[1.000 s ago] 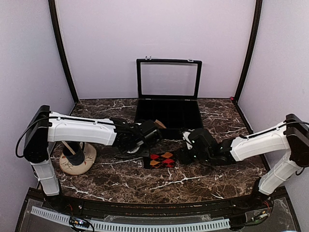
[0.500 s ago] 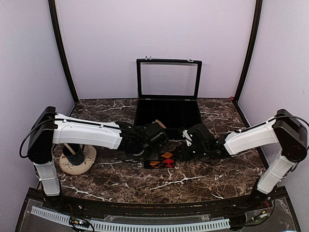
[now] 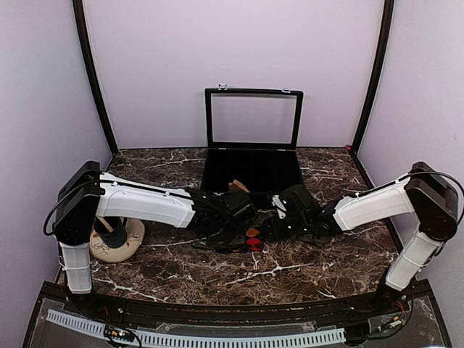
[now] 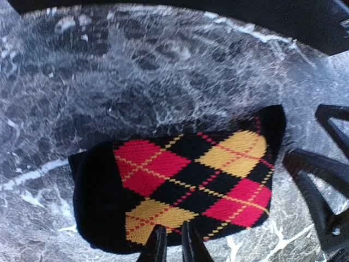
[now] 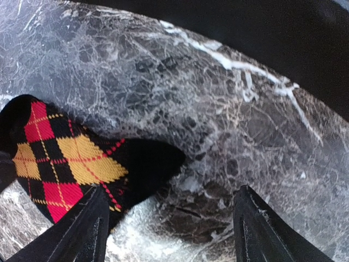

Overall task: Roll the socks
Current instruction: Rotate the sock at the center of the board.

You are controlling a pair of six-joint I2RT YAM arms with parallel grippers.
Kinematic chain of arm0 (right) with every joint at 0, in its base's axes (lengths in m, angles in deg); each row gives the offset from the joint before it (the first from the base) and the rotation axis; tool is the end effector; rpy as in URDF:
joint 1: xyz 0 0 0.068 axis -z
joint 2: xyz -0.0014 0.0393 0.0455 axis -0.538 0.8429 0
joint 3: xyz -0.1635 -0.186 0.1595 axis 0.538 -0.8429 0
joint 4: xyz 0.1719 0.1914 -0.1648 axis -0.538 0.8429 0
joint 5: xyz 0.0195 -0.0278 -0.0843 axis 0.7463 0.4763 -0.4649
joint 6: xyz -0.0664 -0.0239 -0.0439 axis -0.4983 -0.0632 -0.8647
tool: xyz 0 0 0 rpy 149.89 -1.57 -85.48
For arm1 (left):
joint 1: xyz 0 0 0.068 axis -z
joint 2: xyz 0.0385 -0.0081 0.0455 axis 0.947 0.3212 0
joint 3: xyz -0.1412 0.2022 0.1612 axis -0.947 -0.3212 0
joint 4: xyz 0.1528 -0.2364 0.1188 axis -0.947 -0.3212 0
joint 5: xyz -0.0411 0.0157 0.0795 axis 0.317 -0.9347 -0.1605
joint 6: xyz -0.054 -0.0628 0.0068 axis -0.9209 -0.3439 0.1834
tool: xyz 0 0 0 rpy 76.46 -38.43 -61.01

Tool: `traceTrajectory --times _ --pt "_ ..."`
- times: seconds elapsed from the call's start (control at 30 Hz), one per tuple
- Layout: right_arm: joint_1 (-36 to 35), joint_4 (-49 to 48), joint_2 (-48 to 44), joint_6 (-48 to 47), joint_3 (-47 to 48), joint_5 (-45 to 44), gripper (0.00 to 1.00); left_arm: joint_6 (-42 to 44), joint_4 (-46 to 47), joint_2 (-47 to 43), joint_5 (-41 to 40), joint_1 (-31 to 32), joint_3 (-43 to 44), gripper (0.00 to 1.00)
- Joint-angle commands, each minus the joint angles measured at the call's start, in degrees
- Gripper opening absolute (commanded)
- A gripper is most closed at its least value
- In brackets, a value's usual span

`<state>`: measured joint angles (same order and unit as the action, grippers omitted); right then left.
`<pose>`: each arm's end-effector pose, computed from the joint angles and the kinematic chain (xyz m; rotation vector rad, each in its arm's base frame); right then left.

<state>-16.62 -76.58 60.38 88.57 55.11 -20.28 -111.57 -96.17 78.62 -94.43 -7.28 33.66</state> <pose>0.2516 0.2759 0.1067 -0.4625 2.3723 0.4420 0.2274 -0.4227 0.1435 -0.0691 2.6412 -0.4681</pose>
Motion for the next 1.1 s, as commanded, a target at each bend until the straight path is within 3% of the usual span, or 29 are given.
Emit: traceTrajectory --times 0.0,0.47,1.07 --pt "0.42 -0.45 1.59 -1.48 2.19 -1.41 0.72 -2.75 -1.07 1.46 1.13 0.26 1.38 0.12" --pt "0.2 -1.03 7.02 -3.53 1.19 -1.54 0.7 -3.98 -3.63 3.5 2.13 0.26 -0.27 0.11" --pt "-3.3 0.65 3.17 -1.7 -5.54 -4.51 0.7 10.12 -7.65 2.43 -4.23 -0.66 2.44 0.12"
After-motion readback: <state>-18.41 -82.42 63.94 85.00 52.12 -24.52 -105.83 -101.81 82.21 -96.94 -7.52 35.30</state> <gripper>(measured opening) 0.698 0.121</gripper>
